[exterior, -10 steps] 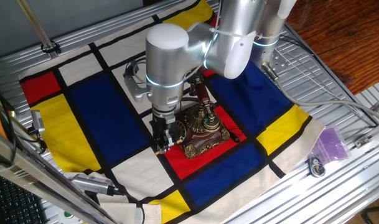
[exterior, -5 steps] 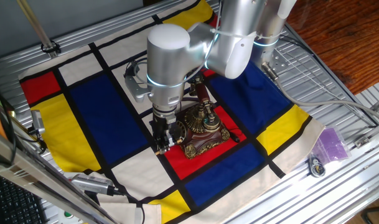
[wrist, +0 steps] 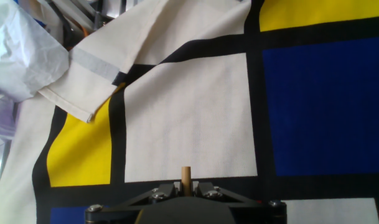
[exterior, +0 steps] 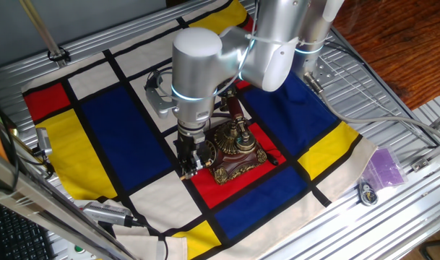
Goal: Dial a number on an old rotary phone
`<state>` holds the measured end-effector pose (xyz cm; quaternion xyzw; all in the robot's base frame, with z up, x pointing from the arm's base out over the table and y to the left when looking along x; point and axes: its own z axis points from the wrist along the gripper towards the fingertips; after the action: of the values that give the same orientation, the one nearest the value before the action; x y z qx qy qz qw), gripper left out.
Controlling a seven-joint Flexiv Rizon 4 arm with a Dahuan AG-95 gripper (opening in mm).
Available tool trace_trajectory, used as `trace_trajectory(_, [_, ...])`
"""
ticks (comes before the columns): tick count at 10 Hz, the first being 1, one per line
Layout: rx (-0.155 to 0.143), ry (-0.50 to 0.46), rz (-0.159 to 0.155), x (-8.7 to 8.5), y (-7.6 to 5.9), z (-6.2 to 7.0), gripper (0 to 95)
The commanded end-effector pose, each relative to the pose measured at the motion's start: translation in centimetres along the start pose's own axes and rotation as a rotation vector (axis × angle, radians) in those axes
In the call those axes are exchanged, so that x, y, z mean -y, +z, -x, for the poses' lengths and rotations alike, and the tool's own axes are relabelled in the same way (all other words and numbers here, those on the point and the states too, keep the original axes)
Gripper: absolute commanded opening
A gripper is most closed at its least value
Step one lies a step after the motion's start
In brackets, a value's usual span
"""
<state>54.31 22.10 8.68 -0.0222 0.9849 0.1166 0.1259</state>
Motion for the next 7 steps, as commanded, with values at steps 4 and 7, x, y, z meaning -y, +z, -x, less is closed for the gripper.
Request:
trace_trajectory(4, [0.016,-0.013,-0.003,0.08,0.04,0.01,0.0])
trace_trajectory(7, [0.022,-0.018,0.000,0.16,0.27,0.11,0.0])
